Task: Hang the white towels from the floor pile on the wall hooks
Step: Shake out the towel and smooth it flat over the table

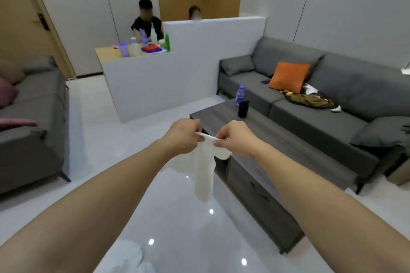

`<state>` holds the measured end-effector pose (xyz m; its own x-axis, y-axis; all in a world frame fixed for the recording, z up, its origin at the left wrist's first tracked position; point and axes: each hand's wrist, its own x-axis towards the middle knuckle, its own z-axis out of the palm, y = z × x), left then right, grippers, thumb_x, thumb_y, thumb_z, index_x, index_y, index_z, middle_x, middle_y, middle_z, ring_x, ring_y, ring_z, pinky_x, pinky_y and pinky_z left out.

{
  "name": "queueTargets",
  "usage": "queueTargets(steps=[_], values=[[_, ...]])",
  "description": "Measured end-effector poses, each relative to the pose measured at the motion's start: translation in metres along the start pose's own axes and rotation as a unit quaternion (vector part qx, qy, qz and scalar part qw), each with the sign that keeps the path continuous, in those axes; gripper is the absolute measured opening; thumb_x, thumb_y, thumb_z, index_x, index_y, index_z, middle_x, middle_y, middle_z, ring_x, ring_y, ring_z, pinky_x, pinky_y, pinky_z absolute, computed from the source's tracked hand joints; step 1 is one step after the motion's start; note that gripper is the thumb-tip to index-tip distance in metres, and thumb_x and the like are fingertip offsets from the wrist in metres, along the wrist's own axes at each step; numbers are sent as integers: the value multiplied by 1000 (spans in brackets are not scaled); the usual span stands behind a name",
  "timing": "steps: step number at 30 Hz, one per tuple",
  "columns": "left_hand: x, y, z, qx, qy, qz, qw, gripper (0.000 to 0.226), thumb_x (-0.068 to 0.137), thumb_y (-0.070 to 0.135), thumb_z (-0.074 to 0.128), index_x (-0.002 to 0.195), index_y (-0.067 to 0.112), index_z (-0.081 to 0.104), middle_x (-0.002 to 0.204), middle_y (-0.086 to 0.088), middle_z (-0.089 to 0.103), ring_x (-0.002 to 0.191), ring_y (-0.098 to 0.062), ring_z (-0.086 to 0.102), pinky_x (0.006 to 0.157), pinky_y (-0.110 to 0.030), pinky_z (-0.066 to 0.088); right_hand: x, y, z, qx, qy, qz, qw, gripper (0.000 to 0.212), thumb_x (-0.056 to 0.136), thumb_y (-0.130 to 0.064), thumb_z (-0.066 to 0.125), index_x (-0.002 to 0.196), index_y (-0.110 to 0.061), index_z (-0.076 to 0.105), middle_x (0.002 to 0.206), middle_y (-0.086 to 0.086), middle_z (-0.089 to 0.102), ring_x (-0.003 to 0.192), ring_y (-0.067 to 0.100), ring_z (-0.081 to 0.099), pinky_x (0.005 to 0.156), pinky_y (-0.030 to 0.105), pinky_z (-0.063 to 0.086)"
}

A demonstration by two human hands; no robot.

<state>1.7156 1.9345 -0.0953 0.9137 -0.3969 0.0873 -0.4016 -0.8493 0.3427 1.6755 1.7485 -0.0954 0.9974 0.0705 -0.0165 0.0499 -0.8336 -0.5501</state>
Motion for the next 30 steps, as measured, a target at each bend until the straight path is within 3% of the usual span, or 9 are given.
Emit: queueTargets(steps=[4, 7, 13, 17, 21, 23, 26, 30], values=[[42, 47, -8, -7, -5, 32, 999, 14, 95, 32, 59, 89, 21, 51, 96, -2, 58, 88, -23, 53, 70, -33, 41, 3, 20, -58, 5, 39, 17, 999, 12, 76, -28, 83, 81, -18, 78, 74, -6, 68, 75, 11, 64, 66, 26, 51], [78, 80, -4, -32, -14, 51, 998, 17, 94, 36, 59, 89, 23, 50, 92, -1, 56, 87, -23, 53, 69, -32, 40, 10, 45, -90, 12, 71, 45, 996, 20, 68, -27, 89, 74, -15, 74, 75, -5, 67, 73, 9, 62, 60, 22, 46], [169, 147, 9, -56, -48, 131, 989, 26, 75, 34, 78, 81, 25, 55, 79, 8, 53, 80, -16, 53, 59, -26, 38, 41, 128, -144, 35, 138, 75, 987, 37, 64, -36, 90, 66, -18, 58, 70, -5, 59, 67, 12, 55, 56, 25, 36], [249, 187, 15, -44, -112, 145, 982, 40, 59, 51, 87, 75, 29, 57, 80, 8, 57, 76, -9, 53, 60, -27, 41, 83, 195, -188, 109, 165, 70, 978, 30, 72, -37, 85, 71, -15, 64, 69, -4, 62, 65, 10, 57, 57, 26, 42], [324, 223, 20, -121, -100, 135, 978, 59, 68, 78, 63, 67, 18, 58, 65, 8, 50, 66, -12, 52, 59, -28, 37, 130, 241, -237, 138, 144, 54, 978, 25, 79, -35, 80, 72, -16, 65, 65, -6, 57, 61, 6, 50, 57, 24, 39], [358, 236, 25, -134, -95, 123, 979, 60, 80, 69, 60, 77, 9, 63, 67, 4, 50, 64, -14, 49, 59, -30, 37, 152, 262, -259, 149, 137, 47, 978, 25, 81, -34, 78, 77, -12, 67, 67, 1, 59, 64, 9, 53, 61, 28, 42], [397, 251, 27, -96, -85, 127, 984, 35, 83, 46, 69, 91, 12, 68, 80, 2, 63, 74, -16, 58, 63, -30, 45, 187, 291, -286, 143, 135, 41, 980, 25, 82, -35, 76, 81, -12, 69, 80, 12, 69, 70, 13, 60, 66, 32, 49], [435, 267, 30, -34, -15, 102, 994, 20, 84, 33, 71, 92, 14, 71, 82, -2, 65, 83, -20, 61, 65, -29, 46, 232, 319, -310, 53, 149, 1, 987, 21, 88, -35, 68, 76, -20, 60, 76, -4, 60, 74, 16, 57, 63, 30, 44]])
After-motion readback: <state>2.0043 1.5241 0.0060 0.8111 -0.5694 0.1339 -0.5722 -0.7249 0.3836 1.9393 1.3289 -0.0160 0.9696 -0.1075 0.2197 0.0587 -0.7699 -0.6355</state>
